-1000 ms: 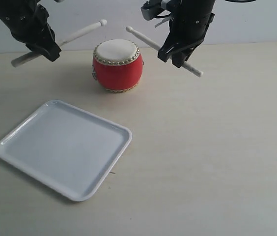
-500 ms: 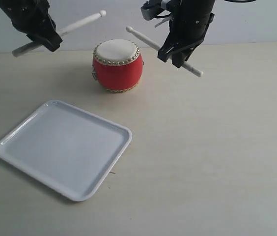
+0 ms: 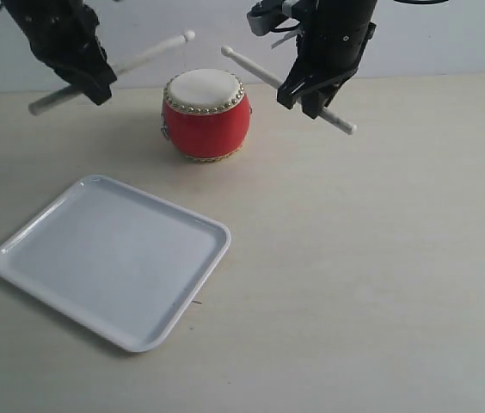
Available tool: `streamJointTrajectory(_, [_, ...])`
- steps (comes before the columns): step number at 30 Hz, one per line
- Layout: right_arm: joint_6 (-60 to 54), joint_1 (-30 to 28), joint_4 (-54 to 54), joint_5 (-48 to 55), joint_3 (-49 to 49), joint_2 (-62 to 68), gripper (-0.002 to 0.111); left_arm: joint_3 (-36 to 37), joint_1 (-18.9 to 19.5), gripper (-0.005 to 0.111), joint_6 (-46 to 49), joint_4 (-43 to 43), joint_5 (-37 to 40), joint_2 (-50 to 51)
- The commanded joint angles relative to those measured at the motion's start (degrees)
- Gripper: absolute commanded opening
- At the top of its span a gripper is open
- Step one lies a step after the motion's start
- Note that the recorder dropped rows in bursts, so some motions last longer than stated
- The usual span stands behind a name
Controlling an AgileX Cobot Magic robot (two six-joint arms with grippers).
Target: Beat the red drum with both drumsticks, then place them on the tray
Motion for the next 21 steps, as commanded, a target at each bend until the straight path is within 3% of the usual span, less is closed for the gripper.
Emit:
streamJointTrajectory(1, [-0.1, 0.1, 1.7, -0.3, -0.6, 0.2, 0.0, -0.5, -0.2, 0.0, -2.2, 0.1, 0.8, -3.5])
streamJointTrajectory(4, [-0.1, 0.1, 6.5, -0.3, -0.6, 0.3, 0.0, 0.7, -0.2, 0.0, -3.1, 0.1, 0.8, -3.2])
streamJointTrajectory(11, [5.1, 0.1, 0.2, -0.3, -3.6, -4.4, 0.0, 1.0, -0.2, 0.0, -4.8, 2.8, 0.4, -3.7])
streamJointTrajectory(21, [5.5, 0.1, 2.6, -0.3, -5.1, -5.0, 0.0, 1.0, 0.9, 0.0, -5.8, 3.1, -1.2, -4.3])
